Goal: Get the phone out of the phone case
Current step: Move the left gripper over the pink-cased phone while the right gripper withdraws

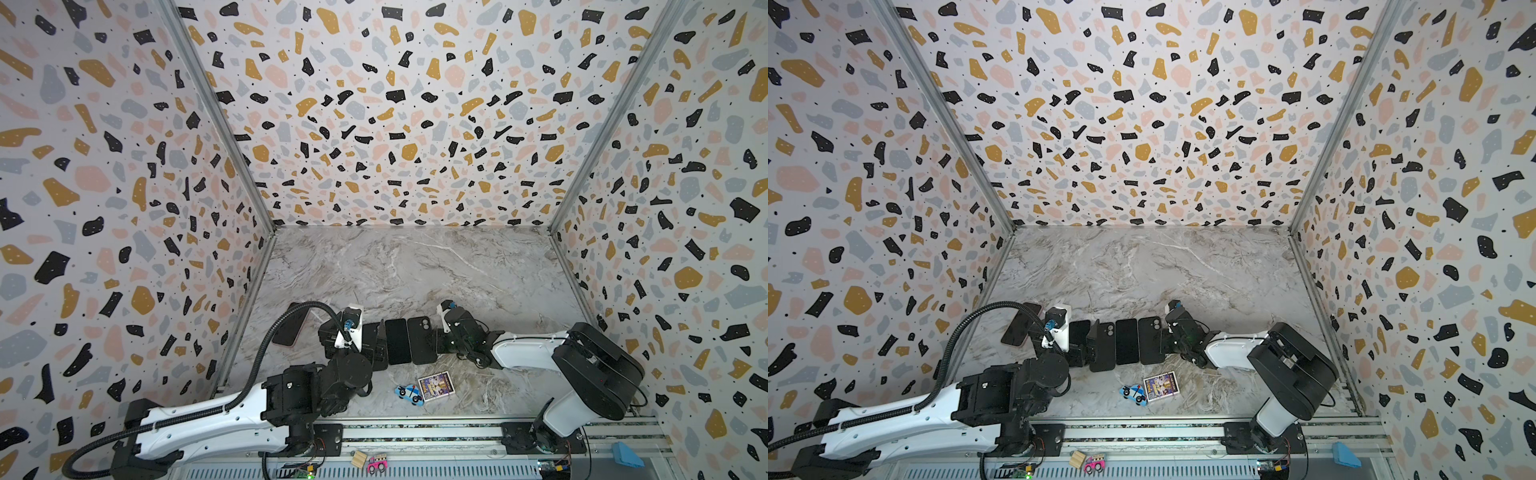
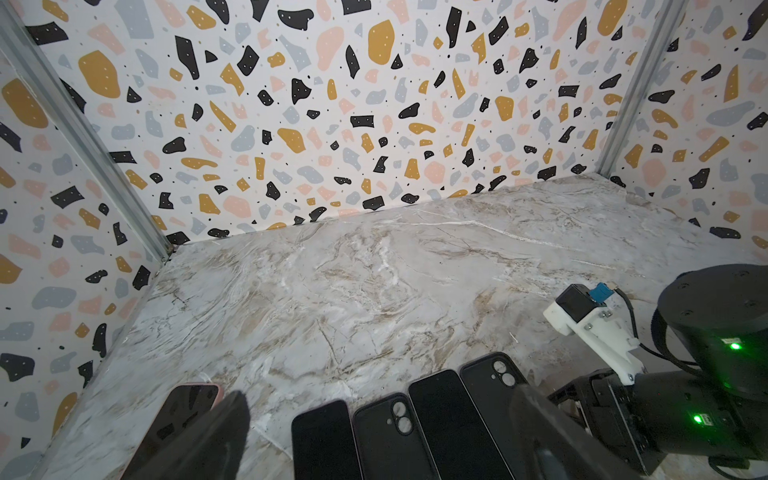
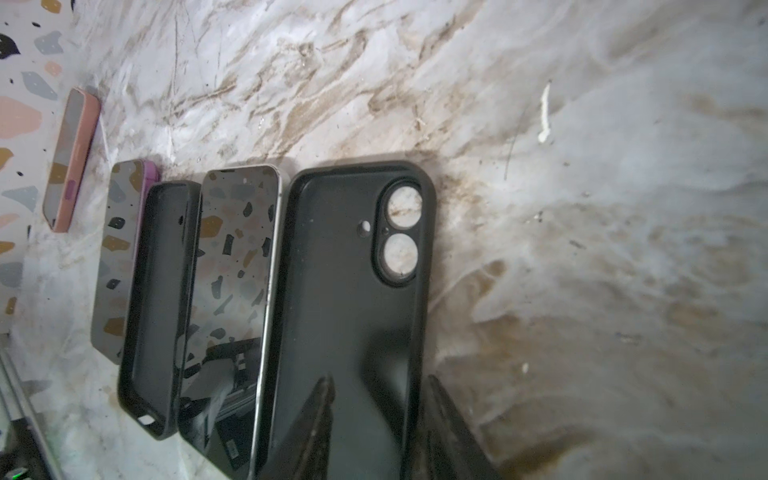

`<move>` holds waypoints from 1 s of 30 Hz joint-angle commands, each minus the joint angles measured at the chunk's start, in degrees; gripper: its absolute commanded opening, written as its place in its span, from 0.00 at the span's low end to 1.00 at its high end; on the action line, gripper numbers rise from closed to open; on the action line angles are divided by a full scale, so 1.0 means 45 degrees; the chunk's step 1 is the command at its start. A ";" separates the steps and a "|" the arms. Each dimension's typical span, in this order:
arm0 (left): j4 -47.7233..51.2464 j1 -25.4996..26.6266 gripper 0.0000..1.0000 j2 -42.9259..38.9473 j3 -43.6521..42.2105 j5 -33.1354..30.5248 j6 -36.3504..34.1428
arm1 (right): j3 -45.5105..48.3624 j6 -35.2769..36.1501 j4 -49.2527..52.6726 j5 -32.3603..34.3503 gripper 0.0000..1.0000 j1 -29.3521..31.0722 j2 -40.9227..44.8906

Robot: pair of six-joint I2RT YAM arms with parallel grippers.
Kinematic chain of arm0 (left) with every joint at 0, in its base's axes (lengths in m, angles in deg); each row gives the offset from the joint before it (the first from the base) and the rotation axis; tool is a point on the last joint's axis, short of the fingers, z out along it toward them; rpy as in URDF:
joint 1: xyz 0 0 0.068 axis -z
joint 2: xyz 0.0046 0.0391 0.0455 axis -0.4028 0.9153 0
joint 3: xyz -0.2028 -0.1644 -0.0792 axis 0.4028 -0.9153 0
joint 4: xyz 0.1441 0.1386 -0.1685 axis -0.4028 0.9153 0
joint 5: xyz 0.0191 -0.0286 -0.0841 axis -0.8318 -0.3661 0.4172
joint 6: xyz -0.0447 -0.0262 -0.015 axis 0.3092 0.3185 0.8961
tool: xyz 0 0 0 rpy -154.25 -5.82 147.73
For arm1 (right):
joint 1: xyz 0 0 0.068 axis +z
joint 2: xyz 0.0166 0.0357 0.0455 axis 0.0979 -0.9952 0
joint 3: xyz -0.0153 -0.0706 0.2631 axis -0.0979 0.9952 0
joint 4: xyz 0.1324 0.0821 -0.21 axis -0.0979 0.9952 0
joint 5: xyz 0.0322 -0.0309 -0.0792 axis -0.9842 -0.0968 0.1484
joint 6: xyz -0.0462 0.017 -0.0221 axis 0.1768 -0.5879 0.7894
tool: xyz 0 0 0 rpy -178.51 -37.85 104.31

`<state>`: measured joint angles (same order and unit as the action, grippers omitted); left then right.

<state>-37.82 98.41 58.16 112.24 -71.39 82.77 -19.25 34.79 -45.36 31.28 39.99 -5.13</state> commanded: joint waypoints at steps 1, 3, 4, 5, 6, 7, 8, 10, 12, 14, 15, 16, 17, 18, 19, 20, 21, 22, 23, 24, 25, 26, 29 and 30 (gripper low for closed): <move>0.0297 -0.0459 1.00 -0.0049 -0.0178 -0.0159 0.0783 | -0.0139 0.0198 0.0103 0.0290 0.50 -0.0052 0.0831; 0.0647 -0.1203 1.00 0.0172 -0.0172 0.0325 0.1182 | -0.0139 0.0478 0.0371 0.0470 0.57 -0.0054 0.1285; 0.0965 -0.1776 0.99 0.0345 -0.0116 0.0657 0.1444 | -0.0160 0.0656 0.0543 0.0579 0.59 -0.0037 0.1588; 0.1172 -0.2378 1.00 0.0494 -0.0069 0.1050 0.1550 | -0.0185 0.0820 0.0730 0.0676 0.61 -0.0037 0.1825; 0.1269 -0.3133 1.00 0.0624 -0.0083 0.1718 0.1552 | -0.0199 0.1009 0.0919 0.0816 0.62 -0.0037 0.2222; 0.1251 -0.3894 1.00 0.0694 -0.0084 0.2405 0.1477 | -0.0192 0.1238 0.1066 0.0964 0.64 -0.0037 0.2641; 0.1224 -0.4532 1.00 0.0700 -0.0068 0.2945 0.1393 | -0.0165 0.1426 0.1193 0.1076 0.65 -0.0037 0.3032; 0.1220 -0.5853 1.00 0.0729 0.0079 0.3805 0.0968 | -0.0069 0.1959 0.1408 0.1414 0.69 0.0021 0.3990; 0.1356 -0.7039 1.00 0.0915 0.0327 0.4304 0.0407 | 0.0104 0.2424 0.1403 0.1671 0.74 0.0095 0.5009; 0.1539 -0.8278 0.99 0.1315 0.0608 0.4794 -0.0324 | 0.0292 0.2822 0.1304 0.1745 0.77 0.0100 0.5938; 0.1572 -0.8918 0.99 0.1576 0.0710 0.4968 -0.0680 | 0.0379 0.2996 0.1203 0.1753 0.79 0.0100 0.6368; 0.1626 -0.9592 1.00 0.1865 0.0835 0.5183 -0.0924 | 0.0490 0.3204 0.1087 0.1726 0.81 0.0112 0.6809; 0.1643 -1.0149 1.00 0.2107 0.0914 0.5454 -0.1006 | 0.0574 0.3333 0.0961 0.1701 0.83 0.0120 0.7110; 0.1531 -1.0806 1.00 0.2297 0.0927 0.5852 -0.1070 | 0.0608 0.3472 0.0912 0.1695 0.85 0.0119 0.7406; 0.1341 -1.1440 0.99 0.2443 0.0872 0.6323 -0.1102 | 0.0606 0.3632 0.0911 0.1645 0.86 0.0100 0.7607; 0.1180 -1.1935 1.00 0.2574 0.0813 0.6693 -0.1102 | 0.0550 0.3767 0.0972 0.1567 0.87 0.0100 0.7729; 0.1037 -1.2656 1.00 0.2735 0.0793 0.7278 -0.1134 | 0.0495 0.3847 0.1039 0.1456 0.87 0.0090 0.7814; 0.0982 -1.3197 1.00 0.2930 0.0852 0.7563 -0.1283 | 0.0432 0.3918 0.1086 0.1302 0.87 0.0100 0.7862; 0.0997 -1.3544 1.00 0.3152 0.0954 0.7569 -0.1444 | 0.0411 0.3963 0.1057 0.1143 0.87 0.0100 0.7882; 0.0984 -1.3926 0.99 0.3396 0.1057 0.7589 -0.1710 | 0.0404 0.3993 0.0995 0.0960 0.87 0.0099 0.7867; 0.0914 -1.4262 0.99 0.3659 0.1154 0.7805 -0.2119 | 0.0423 0.3999 0.0873 0.0782 0.87 0.0100 0.7848; 0.0884 -1.4454 1.00 0.3893 0.1255 0.7951 -0.2489 | 0.0444 0.3988 0.0759 0.0678 0.88 0.0100 0.7828; 0.0976 -1.4727 1.00 0.4779 0.1641 0.8270 -0.3872 | 0.0535 0.4051 0.0315 0.0508 0.88 0.0046 0.7748; 0.1043 -1.4770 1.00 0.5106 0.1739 0.8313 -0.4264 | 0.0590 0.4053 0.0074 0.0467 0.88 0.0007 0.7711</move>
<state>-32.11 32.71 78.84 117.64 -37.09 71.15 -17.13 51.67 -42.06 34.78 40.14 29.60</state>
